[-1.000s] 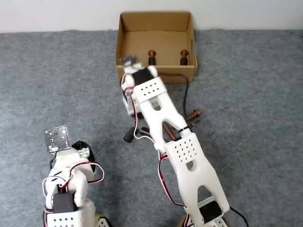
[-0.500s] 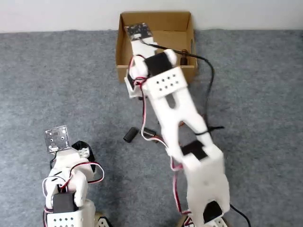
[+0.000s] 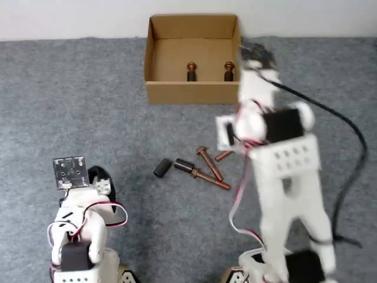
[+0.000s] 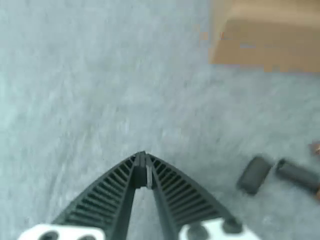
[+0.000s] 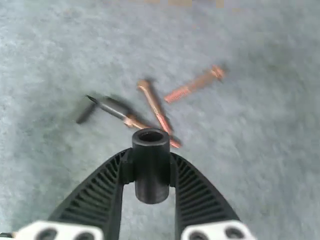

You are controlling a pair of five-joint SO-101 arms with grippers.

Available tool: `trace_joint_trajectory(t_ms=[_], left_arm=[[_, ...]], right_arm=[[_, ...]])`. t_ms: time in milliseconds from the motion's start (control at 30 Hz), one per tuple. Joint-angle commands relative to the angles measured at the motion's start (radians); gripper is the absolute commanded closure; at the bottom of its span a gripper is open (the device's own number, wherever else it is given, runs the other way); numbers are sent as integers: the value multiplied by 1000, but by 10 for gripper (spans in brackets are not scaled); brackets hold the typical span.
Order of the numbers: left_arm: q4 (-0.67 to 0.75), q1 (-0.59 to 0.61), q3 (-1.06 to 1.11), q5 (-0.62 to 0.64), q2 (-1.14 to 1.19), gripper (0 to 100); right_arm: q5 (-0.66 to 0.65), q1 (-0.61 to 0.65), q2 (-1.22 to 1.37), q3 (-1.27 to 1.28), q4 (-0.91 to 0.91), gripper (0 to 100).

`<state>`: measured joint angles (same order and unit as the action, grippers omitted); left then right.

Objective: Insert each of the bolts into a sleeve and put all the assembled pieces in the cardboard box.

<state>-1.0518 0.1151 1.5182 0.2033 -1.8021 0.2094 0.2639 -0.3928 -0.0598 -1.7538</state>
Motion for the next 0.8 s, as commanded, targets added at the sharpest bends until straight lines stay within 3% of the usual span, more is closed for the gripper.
trace_joint_trajectory(t_ms=[0, 133, 267, 567, 767], left_arm=[[-6, -71, -168, -8, 0, 994], [-14, -94, -288, 8, 84, 994], [-75, -117, -503, 137, 373, 994], [-153, -379, -926, 216, 971, 994], [-147, -499, -1053, 468, 1169, 994]], right_arm=[[0, -102, -189, 170, -33, 991], [-54, -232, -363, 404, 39, 991], [-107, -348, -561, 620, 131, 991], [-144, -469, -937, 924, 176, 991], [-144, -535, -1066, 1002, 185, 991]])
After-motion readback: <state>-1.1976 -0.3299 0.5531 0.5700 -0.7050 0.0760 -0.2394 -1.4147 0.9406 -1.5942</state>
